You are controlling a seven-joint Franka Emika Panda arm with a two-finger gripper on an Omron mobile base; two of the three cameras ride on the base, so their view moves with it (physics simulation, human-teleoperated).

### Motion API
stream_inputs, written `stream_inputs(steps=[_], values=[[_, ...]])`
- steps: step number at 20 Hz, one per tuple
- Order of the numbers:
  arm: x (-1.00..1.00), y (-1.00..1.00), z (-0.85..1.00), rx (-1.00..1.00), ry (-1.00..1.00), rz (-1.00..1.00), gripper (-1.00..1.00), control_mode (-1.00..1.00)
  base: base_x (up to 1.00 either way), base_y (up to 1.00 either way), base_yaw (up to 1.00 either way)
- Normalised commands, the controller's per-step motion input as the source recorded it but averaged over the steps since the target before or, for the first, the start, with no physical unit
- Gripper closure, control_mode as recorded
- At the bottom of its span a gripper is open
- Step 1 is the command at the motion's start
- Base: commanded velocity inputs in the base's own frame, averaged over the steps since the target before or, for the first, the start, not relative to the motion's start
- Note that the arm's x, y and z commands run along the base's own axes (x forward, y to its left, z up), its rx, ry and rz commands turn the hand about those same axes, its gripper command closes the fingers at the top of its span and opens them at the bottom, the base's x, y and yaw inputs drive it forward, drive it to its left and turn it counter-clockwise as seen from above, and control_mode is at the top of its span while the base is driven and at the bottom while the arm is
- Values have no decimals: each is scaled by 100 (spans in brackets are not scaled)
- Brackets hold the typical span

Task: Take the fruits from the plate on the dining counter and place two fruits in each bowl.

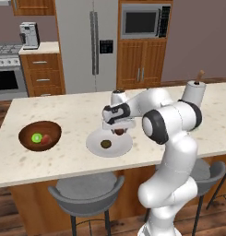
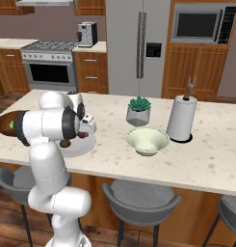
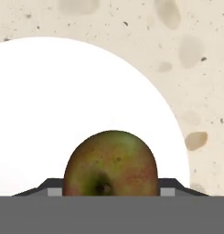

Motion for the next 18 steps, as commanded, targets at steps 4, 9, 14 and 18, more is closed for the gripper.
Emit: stream_inputs(steps=[4, 9, 14, 18], values=[[-26, -46, 74, 0, 4, -4, 100, -100, 0, 0, 0], [-38, -61, 70, 0, 1, -2, 100, -100, 0, 0, 0], [-33, -80, 49, 0, 0, -3, 100, -100, 0, 0, 0], [-30, -89, 34, 0, 0, -3, 100, -100, 0, 0, 0]])
